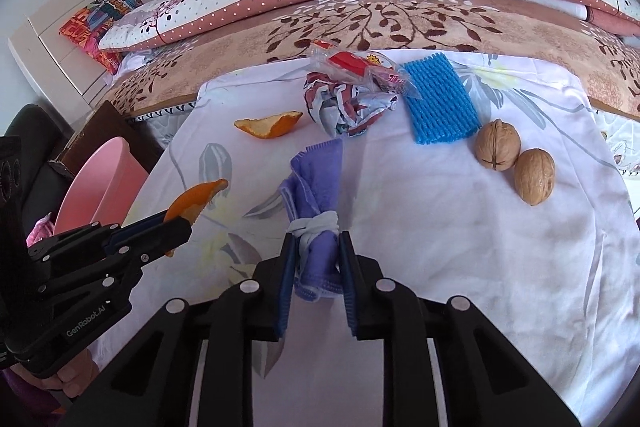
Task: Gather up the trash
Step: 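Grasp the orange peel with the left tool while the right tool grasps the purple cloth, then carry the orange peel and purple cloth with both tools over the pink bucket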
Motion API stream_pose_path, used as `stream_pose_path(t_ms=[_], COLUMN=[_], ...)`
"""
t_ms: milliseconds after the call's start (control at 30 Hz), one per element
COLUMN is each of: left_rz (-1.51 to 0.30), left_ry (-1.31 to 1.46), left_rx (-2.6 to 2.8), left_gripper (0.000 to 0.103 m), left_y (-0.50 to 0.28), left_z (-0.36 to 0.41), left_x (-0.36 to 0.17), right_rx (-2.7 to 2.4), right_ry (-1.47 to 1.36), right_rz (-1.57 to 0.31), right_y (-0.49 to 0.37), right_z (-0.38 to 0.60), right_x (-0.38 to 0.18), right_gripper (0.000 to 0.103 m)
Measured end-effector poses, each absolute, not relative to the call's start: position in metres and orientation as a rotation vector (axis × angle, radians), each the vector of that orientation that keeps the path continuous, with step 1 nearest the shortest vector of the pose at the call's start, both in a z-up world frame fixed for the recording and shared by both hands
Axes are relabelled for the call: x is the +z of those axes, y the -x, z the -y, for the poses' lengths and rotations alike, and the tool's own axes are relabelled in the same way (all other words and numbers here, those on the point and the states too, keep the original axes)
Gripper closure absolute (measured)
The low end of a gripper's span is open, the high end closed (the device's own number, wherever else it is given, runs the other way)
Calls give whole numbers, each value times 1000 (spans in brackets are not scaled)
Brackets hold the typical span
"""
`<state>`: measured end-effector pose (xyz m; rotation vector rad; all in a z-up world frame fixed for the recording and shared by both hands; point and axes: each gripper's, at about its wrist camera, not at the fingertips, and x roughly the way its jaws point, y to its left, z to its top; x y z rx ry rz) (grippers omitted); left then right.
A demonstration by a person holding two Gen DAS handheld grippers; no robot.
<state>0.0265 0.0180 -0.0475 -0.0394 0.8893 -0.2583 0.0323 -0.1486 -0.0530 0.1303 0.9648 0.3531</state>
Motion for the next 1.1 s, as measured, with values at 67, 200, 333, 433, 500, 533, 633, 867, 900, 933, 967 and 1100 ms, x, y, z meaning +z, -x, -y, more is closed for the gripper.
stream_pose_path(t_ms=[67, 200, 333, 433, 500, 533, 633, 867, 900, 933, 967, 1100], left_rz=[-889, -875, -862, -854, -845, -840, -820, -781, -777, -773, -770, -758], left_ry=[51, 53, 58, 58, 51, 50, 50, 47, 49, 52, 56, 67], left_rx=[-238, -204, -189, -183, -178, -178, -180, -185, -184, -183, -184, -185], left_gripper=[88, 88, 88, 88, 88, 88, 88, 88, 88, 88, 88, 88], left_y=[-21, -11, -2, 4, 8, 10, 17, 31, 32, 34, 35, 40], left_z=[-21, -25, -26, -27, -28, -28, -29, -32, -32, -33, -35, -39], left_x=[-47, -45, -43, -41, -40, -39, -36, -29, -28, -27, -27, -25], right_rx=[355, 354, 352, 353, 351, 350, 349, 343, 344, 346, 344, 342], right_ry=[-133, -108, -69, -40, -23, -15, 5, 24, 28, 33, 39, 45], right_rz=[-959, -952, -965, -984, -997, -1004, -1027, -1040, -1041, -1044, -1048, -1073], right_y=[-23, -4, 11, 21, 25, 27, 32, 41, 41, 42, 42, 41], right_z=[145, 134, 122, 115, 111, 109, 104, 97, 96, 94, 93, 88], right_x=[-48, -42, -42, -47, -50, -51, -56, -57, -57, -57, -57, -62], right_gripper=[83, 82, 82, 82, 82, 82, 82, 82, 82, 81, 81, 75])
